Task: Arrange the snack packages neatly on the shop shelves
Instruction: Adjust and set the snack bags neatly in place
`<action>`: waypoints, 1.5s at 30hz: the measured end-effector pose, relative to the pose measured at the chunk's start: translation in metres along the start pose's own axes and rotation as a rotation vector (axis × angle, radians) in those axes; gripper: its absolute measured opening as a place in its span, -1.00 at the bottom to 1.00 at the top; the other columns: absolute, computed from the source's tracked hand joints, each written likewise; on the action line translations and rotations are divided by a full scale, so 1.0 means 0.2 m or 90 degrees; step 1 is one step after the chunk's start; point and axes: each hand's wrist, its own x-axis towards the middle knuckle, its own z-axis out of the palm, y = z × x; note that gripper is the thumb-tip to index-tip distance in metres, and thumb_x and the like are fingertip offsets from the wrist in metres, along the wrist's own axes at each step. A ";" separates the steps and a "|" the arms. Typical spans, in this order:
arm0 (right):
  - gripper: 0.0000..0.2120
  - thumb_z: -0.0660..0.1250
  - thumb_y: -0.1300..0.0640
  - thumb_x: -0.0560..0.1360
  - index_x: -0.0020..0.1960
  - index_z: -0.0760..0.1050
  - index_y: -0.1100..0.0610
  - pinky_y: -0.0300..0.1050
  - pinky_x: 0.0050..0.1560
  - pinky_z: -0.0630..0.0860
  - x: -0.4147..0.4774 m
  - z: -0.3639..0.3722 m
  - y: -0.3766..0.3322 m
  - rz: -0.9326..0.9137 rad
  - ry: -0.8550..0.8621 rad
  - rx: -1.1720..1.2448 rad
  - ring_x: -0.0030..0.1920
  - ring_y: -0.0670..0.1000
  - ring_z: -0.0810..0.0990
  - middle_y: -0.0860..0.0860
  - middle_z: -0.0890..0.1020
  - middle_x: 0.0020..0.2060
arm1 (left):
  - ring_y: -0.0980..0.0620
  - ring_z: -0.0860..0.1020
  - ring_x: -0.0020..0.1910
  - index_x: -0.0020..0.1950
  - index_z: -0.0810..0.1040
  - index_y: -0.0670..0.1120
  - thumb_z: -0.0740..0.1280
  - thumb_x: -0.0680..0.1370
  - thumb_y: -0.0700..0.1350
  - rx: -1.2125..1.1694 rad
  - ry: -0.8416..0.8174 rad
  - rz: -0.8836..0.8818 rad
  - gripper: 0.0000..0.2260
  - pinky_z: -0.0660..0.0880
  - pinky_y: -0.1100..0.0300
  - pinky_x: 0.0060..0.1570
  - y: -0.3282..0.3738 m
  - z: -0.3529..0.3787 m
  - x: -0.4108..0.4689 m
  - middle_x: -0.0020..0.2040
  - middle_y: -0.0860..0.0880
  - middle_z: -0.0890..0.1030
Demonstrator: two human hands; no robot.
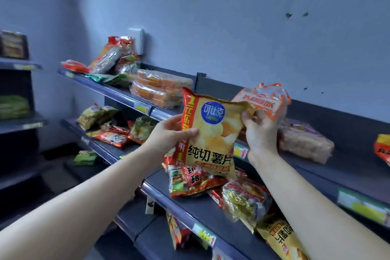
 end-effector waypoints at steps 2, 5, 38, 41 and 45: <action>-0.82 0.30 0.22 0.56 -0.19 0.54 0.04 -0.01 -0.08 0.56 -0.03 0.20 0.07 0.007 -0.029 -0.012 -0.14 0.04 0.58 0.03 0.64 -0.22 | 0.07 0.69 -0.14 0.17 0.58 -0.11 0.48 0.41 -0.20 0.045 0.026 -0.005 -0.67 0.56 0.28 -0.31 0.00 -0.18 0.02 -0.05 -0.01 0.71; -0.86 0.32 0.17 0.56 -0.18 0.55 0.06 -0.04 -0.08 0.56 -0.08 0.47 0.18 0.030 -0.072 -0.015 -0.14 0.03 0.60 0.03 0.65 -0.20 | 0.09 0.68 -0.17 0.00 0.61 -0.03 0.48 0.42 -0.19 0.080 0.076 -0.033 -0.81 0.56 0.21 -0.22 -0.04 -0.46 0.06 -0.10 0.01 0.72; -0.63 0.38 0.22 0.51 0.29 0.43 0.10 0.07 0.08 0.58 0.44 2.70 1.69 0.388 -0.416 -0.057 0.10 0.07 0.61 0.08 0.63 0.10 | -0.11 0.70 -0.15 0.01 0.64 -0.10 0.40 0.53 -0.13 0.128 0.325 -0.266 -0.91 0.61 -0.14 -0.03 -0.77 -2.58 1.44 -0.16 -0.11 0.72; -0.68 0.37 0.13 0.53 0.26 0.48 0.12 -0.02 -0.11 0.60 0.49 2.88 1.77 0.420 -0.382 -0.040 0.04 0.06 0.63 0.06 0.64 0.07 | -0.09 0.69 -0.18 0.01 0.66 -0.11 0.43 0.51 -0.13 0.144 0.331 -0.271 -0.89 0.63 -0.10 -0.07 -0.81 -2.76 1.59 -0.17 -0.10 0.71; -0.79 0.28 0.03 0.58 0.15 0.51 0.11 -0.05 -0.14 0.59 0.59 3.10 1.90 0.465 -0.322 -0.047 0.03 0.08 0.63 0.05 0.63 0.07 | -0.08 0.70 -0.21 -0.06 0.65 -0.08 0.44 0.50 -0.13 0.163 0.311 -0.286 -0.94 0.64 -0.04 -0.11 -0.81 -2.99 1.78 -0.19 -0.10 0.71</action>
